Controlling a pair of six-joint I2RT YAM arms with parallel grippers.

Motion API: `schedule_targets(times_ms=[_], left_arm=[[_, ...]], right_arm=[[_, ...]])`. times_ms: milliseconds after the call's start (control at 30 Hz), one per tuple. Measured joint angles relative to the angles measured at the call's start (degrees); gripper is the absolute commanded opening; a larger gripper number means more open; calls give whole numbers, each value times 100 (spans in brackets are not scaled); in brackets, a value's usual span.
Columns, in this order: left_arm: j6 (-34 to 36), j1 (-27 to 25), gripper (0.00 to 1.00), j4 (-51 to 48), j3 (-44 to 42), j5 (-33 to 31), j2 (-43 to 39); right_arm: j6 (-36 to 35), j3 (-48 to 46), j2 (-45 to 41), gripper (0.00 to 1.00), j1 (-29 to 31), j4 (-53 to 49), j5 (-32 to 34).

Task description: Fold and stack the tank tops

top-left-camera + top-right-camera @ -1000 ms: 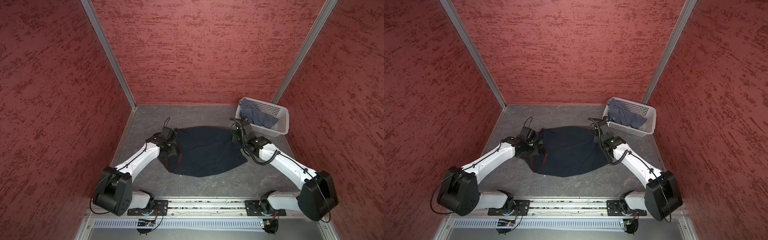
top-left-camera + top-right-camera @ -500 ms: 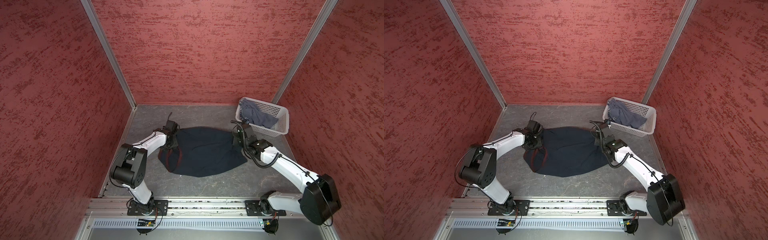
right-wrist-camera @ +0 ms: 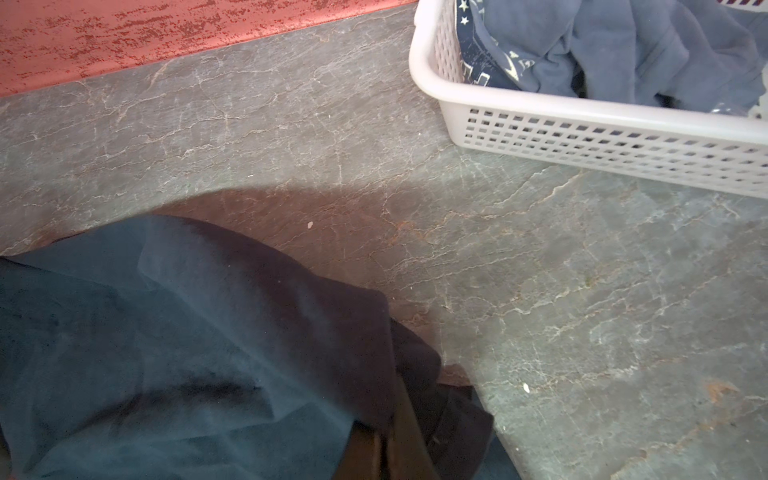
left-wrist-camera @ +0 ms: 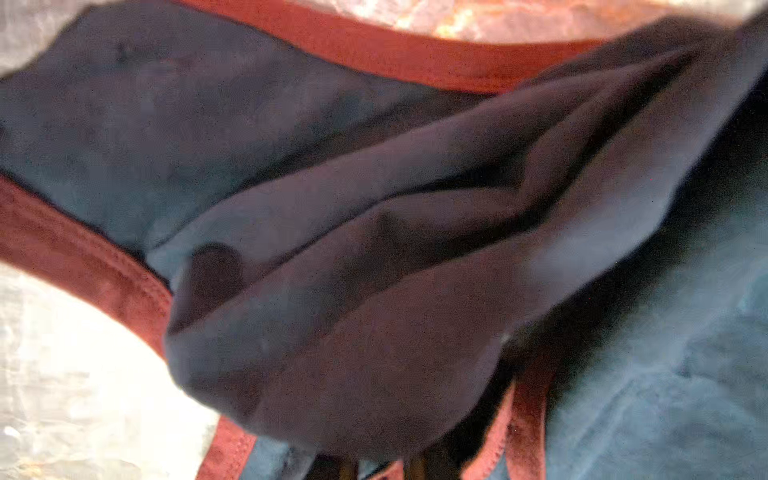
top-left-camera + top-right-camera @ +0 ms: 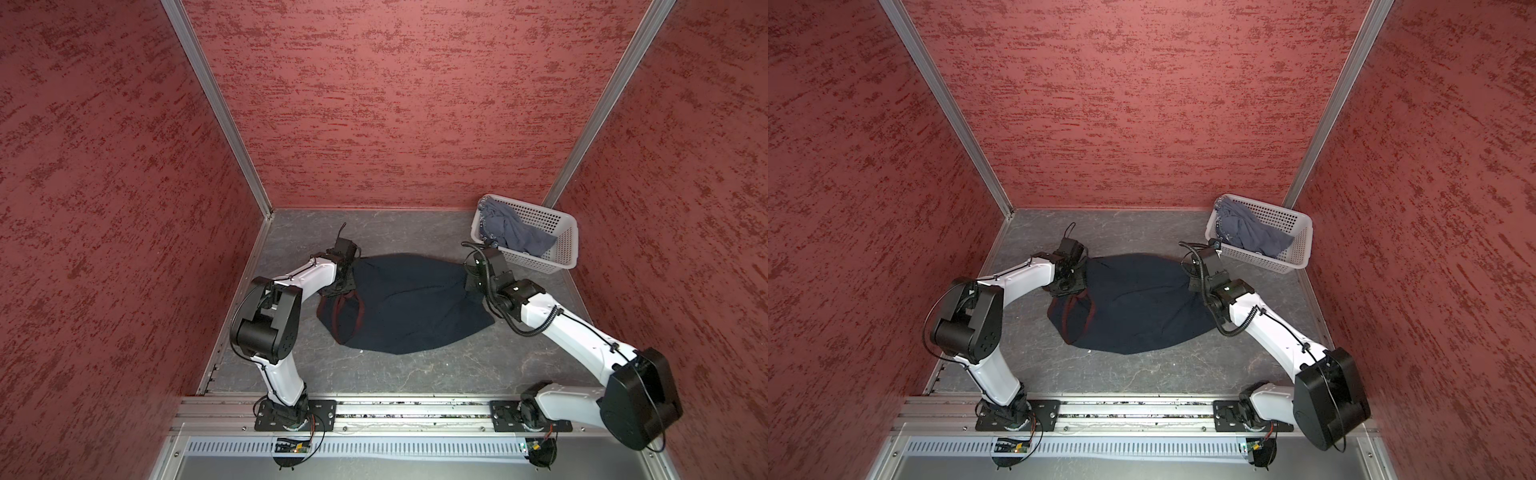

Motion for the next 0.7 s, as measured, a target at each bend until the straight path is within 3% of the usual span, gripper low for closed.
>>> schedule_targets(times_ms=[167,333,433,500,600,700], left_arm=[[111,2,5,4,-173,197,-848],[188,46,1,195,-271,553,-2946],[157,391,1,522,-420,837,-3998],[66,894,2,758,-671,1084,-4470],[-109,1676,3,887,-909,1523,-4301],[-225,2144,6,881,-922,1895,-3314]], right_arm=[[-39,31,-111,0,-46,-142,116],[-199,468,-603,0,-105,-656,330],[-262,789,-1010,0,-136,-791,420],[-273,916,-1185,0,-157,-782,435],[-267,940,-1132,0,-186,-741,391],[-254,940,-590,0,-245,-573,214]])
